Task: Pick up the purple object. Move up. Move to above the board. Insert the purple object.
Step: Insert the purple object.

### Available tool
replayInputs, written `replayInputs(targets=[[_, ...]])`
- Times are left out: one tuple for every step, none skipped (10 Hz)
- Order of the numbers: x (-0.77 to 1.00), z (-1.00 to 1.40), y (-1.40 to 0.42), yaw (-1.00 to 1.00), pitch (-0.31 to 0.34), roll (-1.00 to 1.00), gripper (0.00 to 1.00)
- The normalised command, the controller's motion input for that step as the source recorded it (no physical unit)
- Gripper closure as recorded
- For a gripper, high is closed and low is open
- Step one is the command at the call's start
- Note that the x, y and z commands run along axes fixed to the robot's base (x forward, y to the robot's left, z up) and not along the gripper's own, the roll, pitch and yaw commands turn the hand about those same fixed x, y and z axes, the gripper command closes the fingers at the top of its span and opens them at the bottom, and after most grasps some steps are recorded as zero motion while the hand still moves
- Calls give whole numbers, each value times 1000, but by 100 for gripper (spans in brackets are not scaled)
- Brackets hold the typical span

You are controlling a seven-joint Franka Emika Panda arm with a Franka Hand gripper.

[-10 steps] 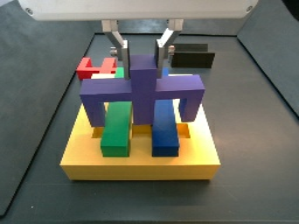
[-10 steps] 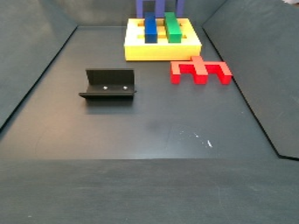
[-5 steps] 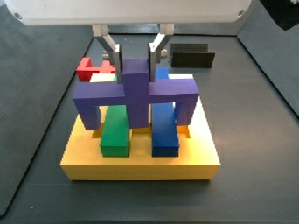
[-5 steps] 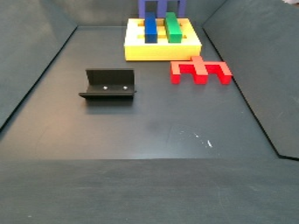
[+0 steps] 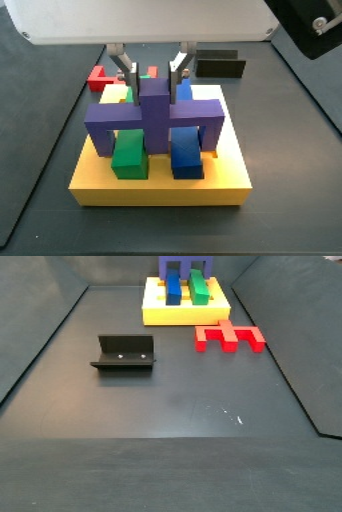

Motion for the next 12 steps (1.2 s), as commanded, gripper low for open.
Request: replayInputs(targets=[[9,-80,0,0,0,0,100],[123,-17,0,0,0,-16,100],[134,0,74,0,0,-114,100],[134,0,126,0,0,-153,100],[191,0,91,0,-17,-163,100],[69,0,3,0,-77,-160,100],[0,-37,0,0,-101,-154,100],[31,0,0,0,-83,-150,100],[0,-37,0,-6,-69,-104,100],[0,-69,0,-34,-84,-99,100],[0,-166,0,-69,-123,-126,100],[-43,-300,0,-91,-169,-151,100]])
